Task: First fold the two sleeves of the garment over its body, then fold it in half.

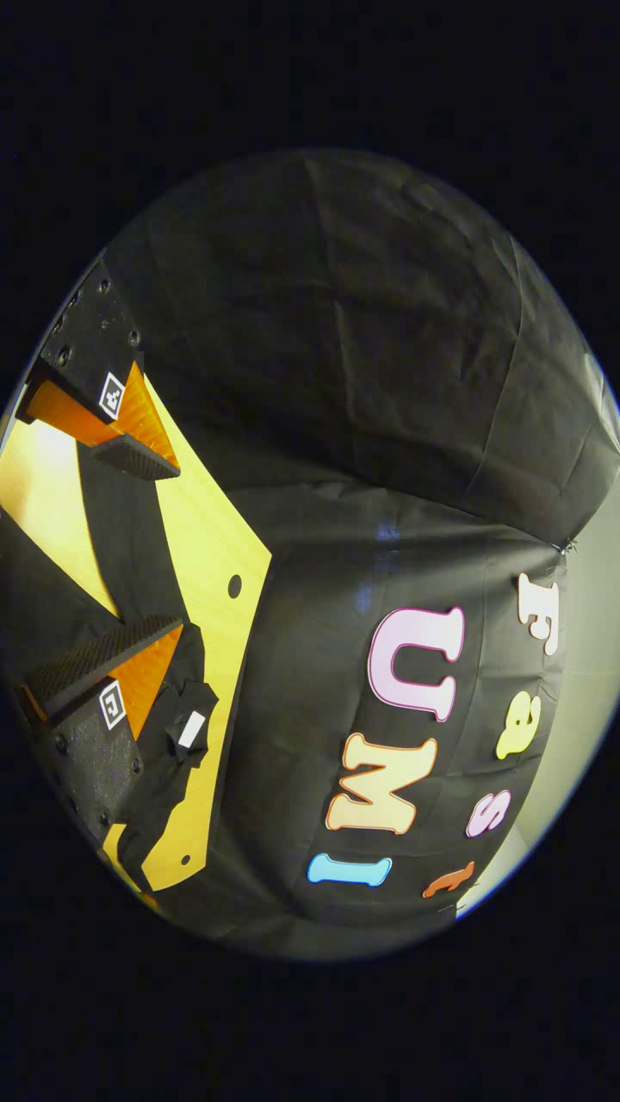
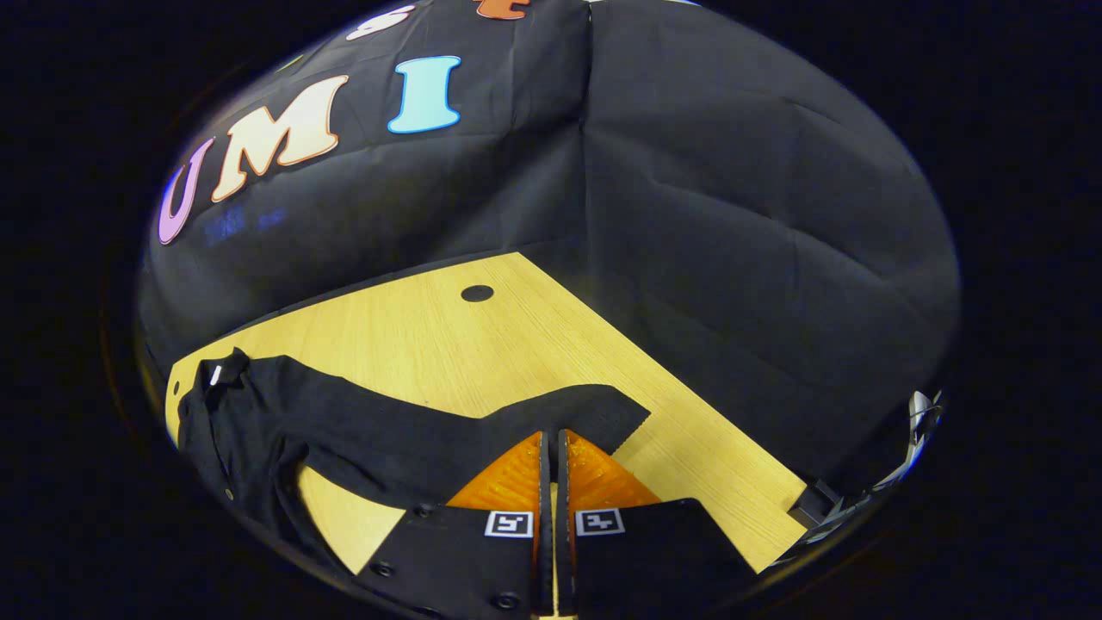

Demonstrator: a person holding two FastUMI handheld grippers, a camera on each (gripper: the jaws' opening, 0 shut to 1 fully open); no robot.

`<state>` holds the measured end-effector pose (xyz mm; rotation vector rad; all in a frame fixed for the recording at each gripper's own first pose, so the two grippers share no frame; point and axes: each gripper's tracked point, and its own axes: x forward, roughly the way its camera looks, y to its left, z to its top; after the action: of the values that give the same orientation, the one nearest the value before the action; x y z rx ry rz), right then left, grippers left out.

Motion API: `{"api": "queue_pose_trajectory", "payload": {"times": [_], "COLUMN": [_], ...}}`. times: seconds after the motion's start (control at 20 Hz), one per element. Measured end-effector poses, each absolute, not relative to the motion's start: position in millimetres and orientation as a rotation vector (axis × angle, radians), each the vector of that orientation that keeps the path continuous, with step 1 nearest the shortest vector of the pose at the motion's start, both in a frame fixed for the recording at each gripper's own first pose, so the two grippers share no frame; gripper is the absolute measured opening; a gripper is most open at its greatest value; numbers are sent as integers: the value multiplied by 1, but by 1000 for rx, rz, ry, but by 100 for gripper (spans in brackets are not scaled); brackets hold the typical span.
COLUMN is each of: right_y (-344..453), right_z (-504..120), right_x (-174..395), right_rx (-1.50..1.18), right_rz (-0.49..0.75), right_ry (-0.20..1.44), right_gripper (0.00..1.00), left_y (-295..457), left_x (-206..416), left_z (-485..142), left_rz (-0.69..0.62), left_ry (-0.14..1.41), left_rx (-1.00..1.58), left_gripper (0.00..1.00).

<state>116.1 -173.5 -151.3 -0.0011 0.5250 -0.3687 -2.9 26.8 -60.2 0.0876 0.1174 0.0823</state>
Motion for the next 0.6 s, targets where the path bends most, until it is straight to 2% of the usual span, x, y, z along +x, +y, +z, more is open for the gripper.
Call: {"api": "queue_pose_trajectory", "payload": {"times": [0.6], "right_y": [-50], "right_z": [-98], "right_x": [145], "right_rx": [-83], "right_rz": [-219], "right_ry": [412], "right_gripper": [4], "left_y": [41], "left_x": [11], "left_z": [-62], "left_rz": [20], "left_ry": [130], "left_rx": [119], "left_gripper": [94]}}
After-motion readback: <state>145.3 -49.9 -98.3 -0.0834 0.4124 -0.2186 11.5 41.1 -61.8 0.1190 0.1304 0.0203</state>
